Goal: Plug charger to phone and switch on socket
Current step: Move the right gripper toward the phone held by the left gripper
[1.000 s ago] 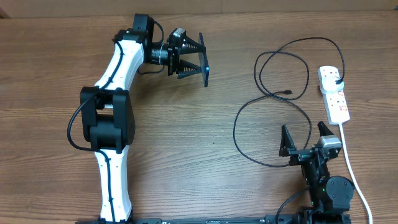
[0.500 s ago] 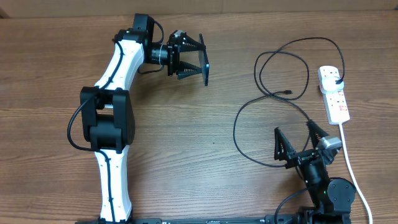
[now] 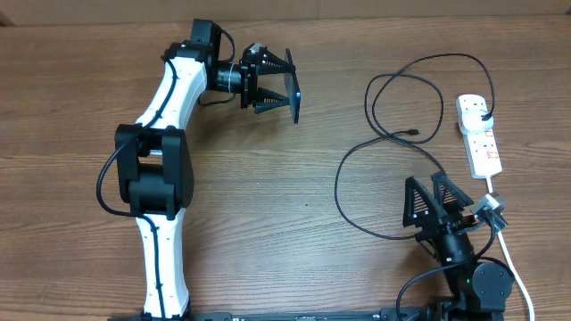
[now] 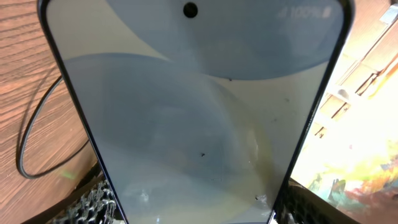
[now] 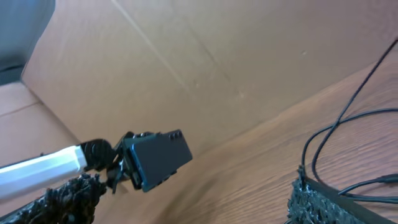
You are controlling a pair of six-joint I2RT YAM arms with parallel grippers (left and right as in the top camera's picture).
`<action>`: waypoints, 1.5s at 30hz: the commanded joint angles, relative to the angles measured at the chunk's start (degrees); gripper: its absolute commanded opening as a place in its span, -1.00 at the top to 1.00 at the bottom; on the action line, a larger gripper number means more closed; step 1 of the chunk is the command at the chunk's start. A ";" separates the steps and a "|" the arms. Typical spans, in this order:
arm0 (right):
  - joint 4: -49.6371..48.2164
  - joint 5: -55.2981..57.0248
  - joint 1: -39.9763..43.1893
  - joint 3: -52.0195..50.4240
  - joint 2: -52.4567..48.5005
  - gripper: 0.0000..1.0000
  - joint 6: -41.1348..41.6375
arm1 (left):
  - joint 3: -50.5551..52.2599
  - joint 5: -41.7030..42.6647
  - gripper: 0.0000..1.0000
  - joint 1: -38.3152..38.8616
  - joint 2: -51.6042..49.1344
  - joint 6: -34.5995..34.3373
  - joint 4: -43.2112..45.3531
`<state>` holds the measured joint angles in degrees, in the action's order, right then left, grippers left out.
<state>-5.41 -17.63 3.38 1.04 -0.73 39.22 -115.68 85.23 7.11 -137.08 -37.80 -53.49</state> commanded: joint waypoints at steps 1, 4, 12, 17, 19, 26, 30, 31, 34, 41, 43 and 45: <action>-0.48 2.40 0.22 1.97 -2.19 -0.99 0.87 | -1.60 1.64 -0.46 0.02 -0.50 -1.27 0.22; -0.33 2.95 0.22 5.66 -6.47 -0.99 0.81 | -1.60 1.62 -0.46 0.02 -0.50 -1.27 0.24; 1.25 0.79 -0.85 26.71 -34.05 -0.99 -9.92 | -1.60 1.60 -0.47 0.02 -0.50 -1.25 0.26; 8.39 2.45 -12.02 42.05 -51.21 -0.99 -18.86 | -1.60 1.60 -0.47 0.02 -0.50 -1.25 0.26; 13.14 10.64 -19.06 47.76 -57.42 -0.99 -20.00 | -1.60 1.57 -0.47 0.02 -0.50 -1.25 0.26; 12.57 21.31 -32.46 52.43 -66.53 -0.99 -19.76 | -1.60 1.57 -0.47 -0.02 -0.50 -1.22 0.26; 11.80 18.21 -34.40 52.41 -67.12 -0.99 -19.76 | -1.60 1.55 -0.47 -0.02 -0.50 -1.22 0.24; 11.23 17.51 -34.42 52.41 -67.12 -0.99 -19.78 | -1.60 1.55 -0.47 -0.02 -0.50 -1.22 0.26; 7.80 17.49 -34.01 52.41 -67.12 -1.00 -19.78 | -1.60 1.51 -0.47 -0.02 -0.50 -1.22 0.26; 3.02 21.46 -37.57 52.41 -73.24 -0.99 -24.74 | -1.60 1.16 -0.47 -0.02 -0.50 -1.20 0.26; 1.70 26.62 -38.91 52.41 -75.87 -0.99 -24.76 | -1.60 1.16 -0.47 -0.02 -0.50 -1.20 0.26; 0.07 29.79 -39.39 52.41 -78.14 -0.99 -24.76 | -1.60 1.16 -0.47 -0.02 -0.50 -1.20 0.26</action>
<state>-3.66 5.43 -35.27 51.88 -76.66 15.81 -115.70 84.40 7.11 -137.08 -39.05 -53.15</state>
